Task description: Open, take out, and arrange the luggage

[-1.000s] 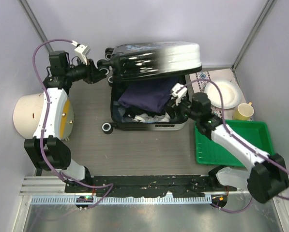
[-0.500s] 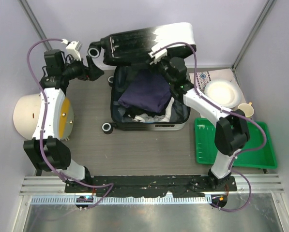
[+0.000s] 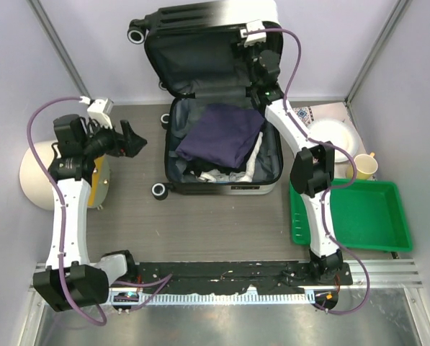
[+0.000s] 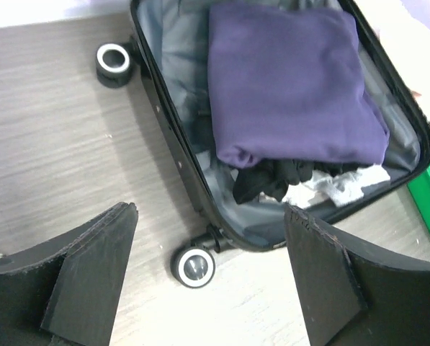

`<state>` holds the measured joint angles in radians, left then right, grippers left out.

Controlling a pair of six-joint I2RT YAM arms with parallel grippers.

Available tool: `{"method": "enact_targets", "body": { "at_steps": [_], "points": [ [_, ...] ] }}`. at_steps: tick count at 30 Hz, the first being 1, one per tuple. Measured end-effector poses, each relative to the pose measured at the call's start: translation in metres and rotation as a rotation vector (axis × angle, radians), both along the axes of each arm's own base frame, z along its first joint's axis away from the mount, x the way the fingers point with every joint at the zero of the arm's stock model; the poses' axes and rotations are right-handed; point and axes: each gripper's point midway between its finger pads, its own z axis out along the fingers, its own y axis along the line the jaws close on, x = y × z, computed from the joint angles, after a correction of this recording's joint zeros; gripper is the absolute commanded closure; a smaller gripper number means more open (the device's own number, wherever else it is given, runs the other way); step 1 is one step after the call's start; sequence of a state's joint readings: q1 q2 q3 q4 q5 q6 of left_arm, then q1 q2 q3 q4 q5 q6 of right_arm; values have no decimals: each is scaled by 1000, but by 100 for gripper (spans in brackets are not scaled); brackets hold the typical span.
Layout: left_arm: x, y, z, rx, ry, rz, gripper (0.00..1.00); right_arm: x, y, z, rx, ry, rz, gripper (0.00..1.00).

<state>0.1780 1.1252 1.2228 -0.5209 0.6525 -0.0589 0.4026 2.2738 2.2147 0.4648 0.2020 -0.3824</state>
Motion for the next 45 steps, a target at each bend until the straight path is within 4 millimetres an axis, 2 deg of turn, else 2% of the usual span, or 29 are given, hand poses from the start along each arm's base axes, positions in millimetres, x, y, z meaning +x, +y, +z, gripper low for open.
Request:
{"method": "enact_targets", "body": {
  "at_steps": [2,5,8,10,14,17,21,25,27,29,30,32,33,35,36,39,43,45],
  "points": [
    [-6,-3,-12,10,25,-30,10,10,-13,5,18,-21,-27,17],
    [-13,-12,-33,44,67,-97,10,19,-25,1,25,-18,-42,16],
    [-22,-29,-52,89,93,-188,10,22,-26,-12,14,7,-31,16],
    [-27,-41,-60,129,99,-249,11,22,-25,-27,-4,45,-16,16],
    [-37,-81,-78,226,88,-426,12,22,-26,-59,-33,120,-5,16],
    [-43,-111,-94,299,74,-561,12,24,-30,-67,-26,146,-8,16],
    [-48,-152,-123,397,73,-757,14,24,-37,-65,-19,147,-16,16],
    [-43,-185,-150,469,74,-919,19,22,-42,-55,-15,134,-22,16],
    [-47,-194,-165,497,87,-982,23,21,-44,-51,-14,132,-24,16],
    [-54,-196,-178,517,115,-1032,26,19,-46,-49,-18,138,-21,16],
    [-58,-196,-183,528,125,-1054,31,17,-45,-51,-28,155,-11,16],
    [-64,-194,-190,548,133,-1086,40,9,-43,-51,-43,183,13,16],
    [-69,-192,-194,559,137,-1102,52,2,-42,-53,-53,212,37,16],
    [-78,-187,-204,583,151,-1126,62,-12,-38,-52,-63,243,81,16],
    [-78,-185,-208,615,120,-1140,70,-24,-36,-50,-66,266,114,16],
    [-73,-183,-207,665,55,-1132,84,-55,-32,-36,-60,300,188,16],
    [-78,-181,-207,690,45,-1142,85,-104,-30,-23,-32,350,281,17],
    [-85,-180,-207,690,56,-1155,64,-127,-29,-24,-14,386,323,17]
  ]
}}
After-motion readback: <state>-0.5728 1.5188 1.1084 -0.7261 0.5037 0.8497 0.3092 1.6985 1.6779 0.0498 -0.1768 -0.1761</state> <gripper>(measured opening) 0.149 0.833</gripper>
